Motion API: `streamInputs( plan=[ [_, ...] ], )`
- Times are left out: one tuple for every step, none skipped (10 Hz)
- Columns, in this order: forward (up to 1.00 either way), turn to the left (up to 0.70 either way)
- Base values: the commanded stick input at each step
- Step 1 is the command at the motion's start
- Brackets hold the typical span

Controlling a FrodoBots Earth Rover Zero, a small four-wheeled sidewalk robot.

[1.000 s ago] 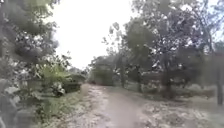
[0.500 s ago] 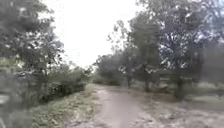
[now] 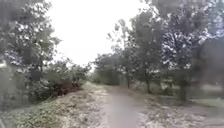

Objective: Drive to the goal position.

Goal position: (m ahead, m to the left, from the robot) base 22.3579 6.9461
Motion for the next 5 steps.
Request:
streamInputs(
  plan=[
    [0.70,0.00],
    [0.70,0.00],
    [0.70,0.00],
    [0.70,0.00],
    [0.70,0.00]
  ],
)
